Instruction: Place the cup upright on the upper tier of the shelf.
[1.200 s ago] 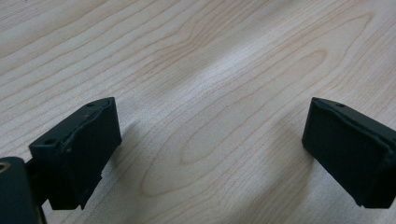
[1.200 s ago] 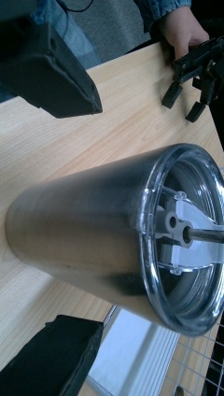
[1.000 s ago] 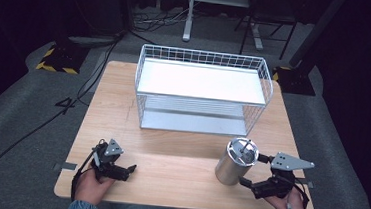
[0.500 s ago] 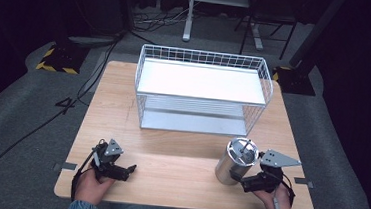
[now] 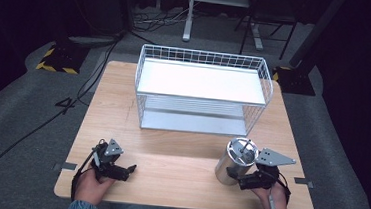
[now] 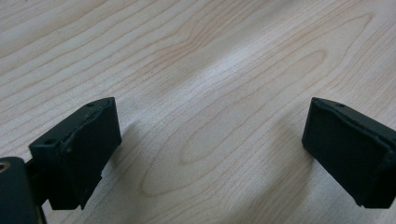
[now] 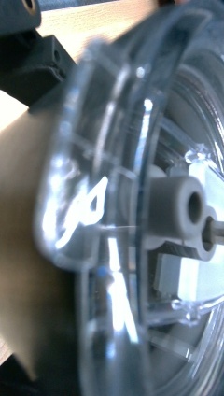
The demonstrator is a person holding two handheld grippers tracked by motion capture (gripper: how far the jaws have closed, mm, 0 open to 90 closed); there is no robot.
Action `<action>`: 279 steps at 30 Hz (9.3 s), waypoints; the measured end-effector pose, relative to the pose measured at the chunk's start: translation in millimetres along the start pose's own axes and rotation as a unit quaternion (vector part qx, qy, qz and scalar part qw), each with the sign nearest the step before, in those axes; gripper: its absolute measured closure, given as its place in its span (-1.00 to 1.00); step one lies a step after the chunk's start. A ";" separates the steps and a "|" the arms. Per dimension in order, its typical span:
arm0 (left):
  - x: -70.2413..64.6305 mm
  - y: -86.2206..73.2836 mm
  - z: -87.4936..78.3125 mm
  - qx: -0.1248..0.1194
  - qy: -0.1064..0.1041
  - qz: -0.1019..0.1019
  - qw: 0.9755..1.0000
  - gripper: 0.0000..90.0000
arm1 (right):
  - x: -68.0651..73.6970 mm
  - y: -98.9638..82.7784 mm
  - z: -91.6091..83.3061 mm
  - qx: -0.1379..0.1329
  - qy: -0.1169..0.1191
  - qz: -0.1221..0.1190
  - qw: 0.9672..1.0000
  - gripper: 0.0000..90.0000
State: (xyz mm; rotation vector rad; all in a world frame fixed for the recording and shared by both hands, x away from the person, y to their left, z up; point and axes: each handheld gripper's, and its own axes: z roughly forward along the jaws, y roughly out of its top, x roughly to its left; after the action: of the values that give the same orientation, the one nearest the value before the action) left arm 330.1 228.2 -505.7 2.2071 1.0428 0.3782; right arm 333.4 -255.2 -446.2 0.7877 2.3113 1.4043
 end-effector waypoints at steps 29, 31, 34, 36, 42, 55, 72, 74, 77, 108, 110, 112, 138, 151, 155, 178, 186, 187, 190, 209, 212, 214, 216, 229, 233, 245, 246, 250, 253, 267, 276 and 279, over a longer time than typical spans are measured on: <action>0.0 0.0 0.0 0.000 0.001 0.001 1.000 -0.89 | -3.3 44.3 -11.4 0.010 0.005 0.001 1.000 -0.92; -0.1 -0.1 0.0 0.000 0.000 0.000 1.000 -0.89 | -5.9 51.2 -12.8 0.009 0.005 0.004 1.000 -0.92; 0.0 0.0 0.0 -0.001 0.001 0.001 1.000 -0.89 | -7.8 59.5 -14.3 0.009 0.004 0.005 1.000 -0.92; 0.1 0.0 0.0 -0.001 0.001 0.001 1.000 -0.89 | -8.5 65.9 -15.6 0.009 0.004 0.003 1.000 -0.92; 0.1 0.0 0.1 -0.001 0.000 0.001 1.000 -0.89 | -10.2 88.6 -19.4 0.013 0.002 -0.006 1.000 -0.92; 0.0 0.0 0.0 0.000 0.000 0.000 1.000 -0.89 | -9.9 129.7 -24.4 0.011 0.002 -0.011 1.000 -0.92; 0.7 -0.4 -0.3 -0.001 0.010 -0.006 1.000 -0.89 | -18.3 180.4 -38.3 -0.002 0.015 -0.009 1.000 -0.91; 0.3 -0.8 -0.3 -0.002 0.012 -0.015 1.000 -0.89 | -18.7 187.3 -39.3 -0.003 0.012 -0.010 1.000 -0.91; 0.1 -1.1 -0.3 -0.003 0.014 -0.018 1.000 -0.89 | -20.8 200.3 -39.2 -0.007 0.012 -0.011 1.000 -0.91; 1.6 0.5 0.6 -0.001 0.023 -0.028 0.999 -0.89 | -54.6 290.4 33.3 -0.033 -0.025 -0.017 0.999 -0.91; 1.5 0.7 1.2 -0.003 0.025 -0.031 0.999 -0.89 | -54.9 294.8 38.8 -0.036 -0.030 -0.023 0.999 -0.92; 1.9 0.9 1.2 -0.003 0.026 -0.029 0.999 -0.89 | -55.3 298.0 43.6 -0.038 -0.034 -0.028 0.998 -0.92; 2.3 1.3 1.5 -0.003 0.027 -0.029 0.999 -0.89 | -80.5 298.3 104.9 -0.029 -0.045 0.006 0.999 -0.92; 2.2 1.3 1.5 -0.003 0.027 -0.029 0.999 -0.89 | -83.9 292.4 110.7 -0.020 -0.044 0.014 0.999 -0.92; 2.3 1.3 1.5 -0.003 0.027 -0.028 0.999 -0.89 | -85.2 289.3 113.3 -0.012 -0.042 0.015 0.999 -0.92; 2.1 1.2 1.5 -0.003 0.028 -0.029 0.999 -0.89 | -86.7 282.8 115.6 -0.032 -0.036 0.017 0.999 -0.93; 1.8 1.1 1.6 -0.004 0.026 -0.032 0.999 -0.89 | -88.0 281.9 115.4 -0.030 -0.033 0.030 0.999 -1.00; 1.8 1.1 1.6 -0.004 0.026 -0.032 0.999 -0.89 | -87.4 282.2 114.7 -0.029 -0.037 0.027 0.999 -1.00; 1.8 1.1 1.6 -0.004 0.026 -0.032 0.999 -0.89 | -86.8 283.2 111.1 -0.028 -0.038 0.022 0.999 -1.00; 1.9 0.2 0.4 -0.002 0.026 -0.031 0.999 -0.89 | -96.4 275.8 55.7 -0.061 -0.030 0.007 0.998 -1.00; 1.2 -0.5 0.2 -0.003 0.027 -0.036 0.999 -0.89 | -97.3 271.8 39.6 -0.063 -0.024 -0.001 0.998 -1.00; 1.0 -0.7 0.2 -0.003 0.028 -0.037 0.999 -0.89 | -96.5 268.9 29.3 -0.065 -0.018 -0.007 0.998 -1.00; 1.0 -0.7 0.2 -0.003 0.028 -0.037 0.999 -0.89 | -95.3 265.8 20.1 -0.067 -0.013 -0.011 0.998 -1.00; 0.9 -0.3 0.6 -0.004 0.030 -0.040 0.999 -0.89 | -81.4 233.1 -29.9 -0.068 0.010 -0.019 0.997 -1.00; 1.0 -0.1 0.5 -0.003 0.030 -0.040 0.999 -0.89 | -75.3 221.8 -39.9 -0.063 0.016 -0.022 0.998 -1.00; 0.9 -0.1 0.5 -0.003 0.029 -0.041 0.999 -0.89 | -58.4 188.3 -55.4 -0.042 0.020 -0.034 0.998 -1.00; 1.0 -0.1 0.5 -0.003 0.030 -0.041 0.999 -0.89 | -54.9 179.1 -55.3 -0.038 0.025 -0.034 0.998 -1.00; 0.9 -0.1 0.5 -0.003 0.030 -0.041 0.999 -0.89 | -50.5 164.7 -53.5 -0.028 0.032 -0.032 0.999 -1.00; 0.9 -0.1 0.5 -0.003 0.030 -0.041 0.999 -0.89 | -45.6 145.5 -50.9 -0.008 0.033 -0.036 0.999 -1.00; 0.9 -0.1 0.5 -0.003 0.030 -0.041 0.999 -0.89 | -33.2 97.3 -33.5 0.018 0.047 -0.027 0.998 -1.00; 0.9 -0.1 0.6 -0.003 0.030 -0.041 0.999 -0.89 | -30.6 65.3 -7.5 0.035 0.061 -0.010 0.997 -0.92; 0.9 -0.1 0.5 -0.003 0.030 -0.041 0.999 -0.89 | -30.2 56.8 -1.1 0.041 0.063 -0.002 0.997 -0.91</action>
State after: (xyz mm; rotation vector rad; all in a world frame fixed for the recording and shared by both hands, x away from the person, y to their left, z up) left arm 330.9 228.7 -506.1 2.1519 1.1583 0.4132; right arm 373.2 -253.6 -395.7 0.7365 2.4795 1.4030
